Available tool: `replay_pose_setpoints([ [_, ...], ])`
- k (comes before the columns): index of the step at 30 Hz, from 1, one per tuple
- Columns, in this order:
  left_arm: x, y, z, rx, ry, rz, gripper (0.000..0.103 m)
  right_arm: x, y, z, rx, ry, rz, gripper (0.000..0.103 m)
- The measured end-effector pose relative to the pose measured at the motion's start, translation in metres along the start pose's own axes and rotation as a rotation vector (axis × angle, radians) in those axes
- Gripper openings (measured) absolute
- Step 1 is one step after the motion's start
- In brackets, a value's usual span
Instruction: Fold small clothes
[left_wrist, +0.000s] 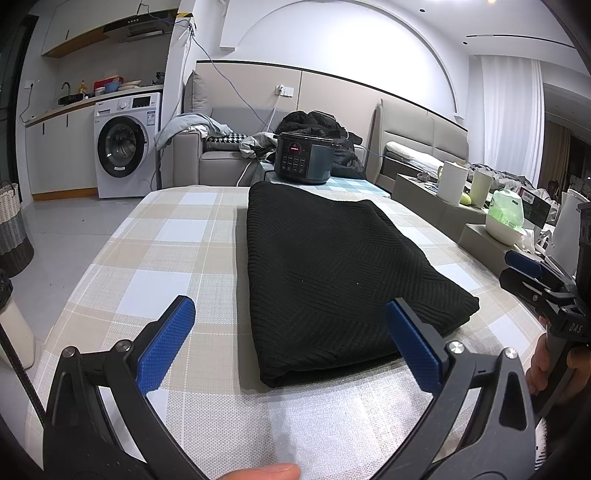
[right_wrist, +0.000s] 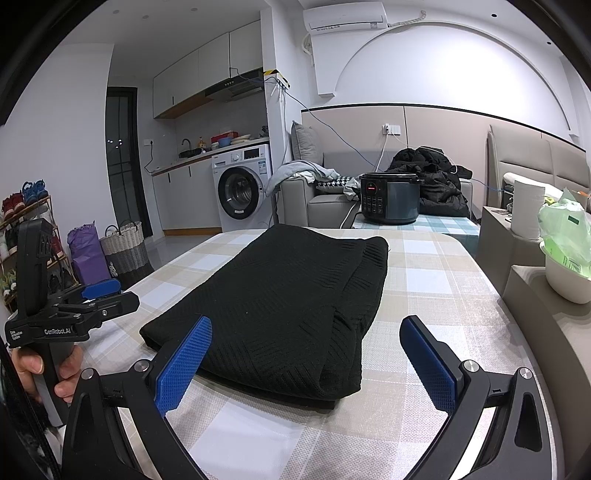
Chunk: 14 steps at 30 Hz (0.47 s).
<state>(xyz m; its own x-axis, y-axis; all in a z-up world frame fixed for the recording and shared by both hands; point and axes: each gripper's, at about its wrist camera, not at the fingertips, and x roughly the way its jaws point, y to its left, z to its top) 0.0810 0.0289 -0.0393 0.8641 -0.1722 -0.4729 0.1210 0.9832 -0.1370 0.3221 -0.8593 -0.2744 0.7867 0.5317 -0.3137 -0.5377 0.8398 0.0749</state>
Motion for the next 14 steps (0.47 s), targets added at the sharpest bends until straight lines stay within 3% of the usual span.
replay_pose_setpoints([
  [14,0.0007,-0.0001,0.0033,0.009,-0.003,-0.004,0.102,0.0005,0.0005,-0.0012,-0.002,0.001,0.000,0.103],
])
